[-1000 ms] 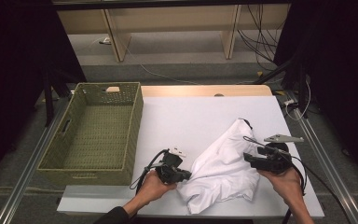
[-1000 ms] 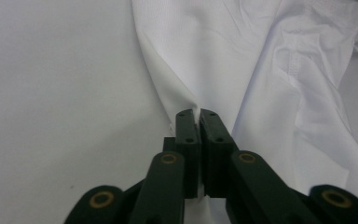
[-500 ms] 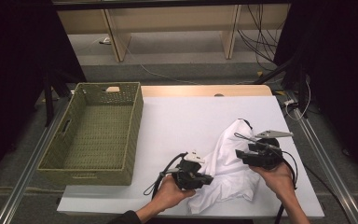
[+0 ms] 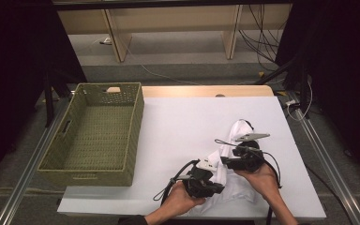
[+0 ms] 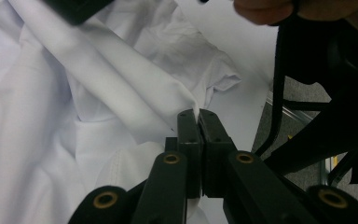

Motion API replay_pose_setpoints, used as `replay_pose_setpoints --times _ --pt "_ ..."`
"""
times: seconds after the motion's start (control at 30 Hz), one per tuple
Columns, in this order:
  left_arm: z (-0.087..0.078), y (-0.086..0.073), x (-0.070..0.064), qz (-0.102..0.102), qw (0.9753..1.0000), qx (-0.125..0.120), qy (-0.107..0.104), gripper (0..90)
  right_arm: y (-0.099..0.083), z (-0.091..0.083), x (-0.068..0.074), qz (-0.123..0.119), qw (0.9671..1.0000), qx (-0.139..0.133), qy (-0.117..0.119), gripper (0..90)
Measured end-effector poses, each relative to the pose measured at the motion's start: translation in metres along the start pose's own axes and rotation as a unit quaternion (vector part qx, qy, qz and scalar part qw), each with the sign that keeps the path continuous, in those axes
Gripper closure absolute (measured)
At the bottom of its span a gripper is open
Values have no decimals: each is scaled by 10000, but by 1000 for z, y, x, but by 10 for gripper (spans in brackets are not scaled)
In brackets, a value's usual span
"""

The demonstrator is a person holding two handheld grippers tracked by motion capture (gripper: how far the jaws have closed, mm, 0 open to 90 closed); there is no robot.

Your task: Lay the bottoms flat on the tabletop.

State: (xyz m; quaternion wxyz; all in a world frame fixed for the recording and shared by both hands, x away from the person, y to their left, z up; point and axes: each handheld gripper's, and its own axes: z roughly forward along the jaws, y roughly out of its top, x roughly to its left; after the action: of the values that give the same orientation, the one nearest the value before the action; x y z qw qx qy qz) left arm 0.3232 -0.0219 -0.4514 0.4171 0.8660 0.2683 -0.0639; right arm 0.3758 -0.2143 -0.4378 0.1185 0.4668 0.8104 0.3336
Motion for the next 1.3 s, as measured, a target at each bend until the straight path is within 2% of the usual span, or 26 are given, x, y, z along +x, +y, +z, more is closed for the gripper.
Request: replay_pose_setpoints --times 0.07,0.1,0.13,0.17,0.2,0.23,0.27,0.3,0.37,0.43,0.47,0.57,0.67,0.83,0.9,1.07,1.2,1.3 --pt "0 -1 0 21 10000 21 -5 877 -1 8 2 -10 9999 155 14 461" --pt "0 -2 2 -13 10000 49 -44 876 -3 14 2 -15 9995 290 108 571" --pt "0 -2 4 -32 10000 63 -63 875 -5 16 0 1 9994 305 136 665" --pt "0 -2 4 -32 10000 63 -63 873 -5 16 0 1 9994 305 136 665" --pt "-1 -3 6 -31 9999 79 -71 870 -8 16 -3 -26 9995 279 131 816" --pt "-2 -3 7 -63 9999 54 -83 870 -8 16 -3 -26 9995 279 131 816" --pt "-4 -3 8 -68 9999 45 -121 857 -8 14 -4 -8 9994 276 193 876" --pt "-6 -2 10 -52 9998 31 -173 831 -10 11 -6 -10 9995 238 212 889" --pt "-16 0 13 -5 9997 -46 -232 757 -12 5 -8 -113 9996 212 153 892" --pt "-28 2 19 -48 9997 -190 -151 713 -15 -4 -12 -124 9998 97 92 892" --pt "-34 4 22 -59 9996 -261 -62 704 -18 -9 -14 -100 9999 55 50 892" --pt "-46 6 32 51 9985 -342 429 654 -25 -24 -20 -53 10000 -36 -76 891" --pt "-49 8 43 -136 9971 -383 641 581 -32 -34 -28 62 9998 -90 -169 890" --pt "-39 6 60 -354 9939 -239 1012 443 -46 -48 -39 261 9991 -141 -317 890" --pt "-32 5 65 -449 9933 -148 1058 422 -48 -50 -40 297 9989 -127 -344 890" --pt "-16 4 71 -443 9927 55 1121 379 -58 -59 -48 403 9978 -156 -495 890" --pt "-9 3 76 -492 9916 146 1186 355 -65 -63 -55 504 9969 -143 -581 889" --pt "-4 4 81 -533 9916 163 1165 355 -66 -63 -55 474 9969 -104 -627 888"
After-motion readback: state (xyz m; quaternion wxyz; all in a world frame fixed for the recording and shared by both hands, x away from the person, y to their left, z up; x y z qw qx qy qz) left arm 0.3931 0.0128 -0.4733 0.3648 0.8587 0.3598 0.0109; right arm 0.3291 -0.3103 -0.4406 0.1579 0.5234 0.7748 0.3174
